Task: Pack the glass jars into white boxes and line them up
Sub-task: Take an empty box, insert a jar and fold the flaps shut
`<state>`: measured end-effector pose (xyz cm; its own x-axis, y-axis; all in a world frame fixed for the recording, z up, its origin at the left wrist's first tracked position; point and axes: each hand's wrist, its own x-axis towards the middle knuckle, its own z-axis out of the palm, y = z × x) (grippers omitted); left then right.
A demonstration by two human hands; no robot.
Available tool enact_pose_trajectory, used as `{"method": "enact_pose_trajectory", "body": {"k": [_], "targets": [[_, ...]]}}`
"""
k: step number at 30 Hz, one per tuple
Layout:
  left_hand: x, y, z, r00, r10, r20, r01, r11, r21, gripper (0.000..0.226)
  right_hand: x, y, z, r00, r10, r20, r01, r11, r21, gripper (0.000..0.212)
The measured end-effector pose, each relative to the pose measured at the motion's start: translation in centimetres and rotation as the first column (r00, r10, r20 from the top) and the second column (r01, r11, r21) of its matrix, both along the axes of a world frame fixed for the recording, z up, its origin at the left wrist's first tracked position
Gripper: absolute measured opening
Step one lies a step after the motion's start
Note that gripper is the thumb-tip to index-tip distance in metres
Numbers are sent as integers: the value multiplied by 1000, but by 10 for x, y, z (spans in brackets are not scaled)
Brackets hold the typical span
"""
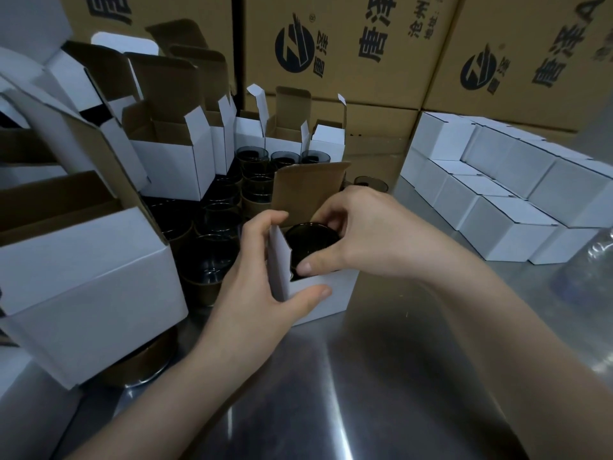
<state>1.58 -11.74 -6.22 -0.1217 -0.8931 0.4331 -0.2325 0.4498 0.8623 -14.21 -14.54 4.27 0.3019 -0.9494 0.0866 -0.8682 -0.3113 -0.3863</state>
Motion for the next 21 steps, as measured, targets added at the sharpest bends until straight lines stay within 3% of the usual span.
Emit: {"method": "enact_pose_trajectory", "body": {"k": [6, 18, 21], "targets": [[0, 0, -1, 1000, 10, 28, -10, 1000, -26, 86, 7, -9, 9, 993, 11, -117, 5, 991, 136, 61], [0, -1, 0, 999, -5, 49, 7, 999, -44, 86, 18, -14, 12, 963, -8, -271, 67, 976, 208, 67], [0, -1, 2, 998, 2, 63, 0, 999, -39, 85, 20, -14, 15, 948, 1, -320, 73, 973, 219, 55]]}}
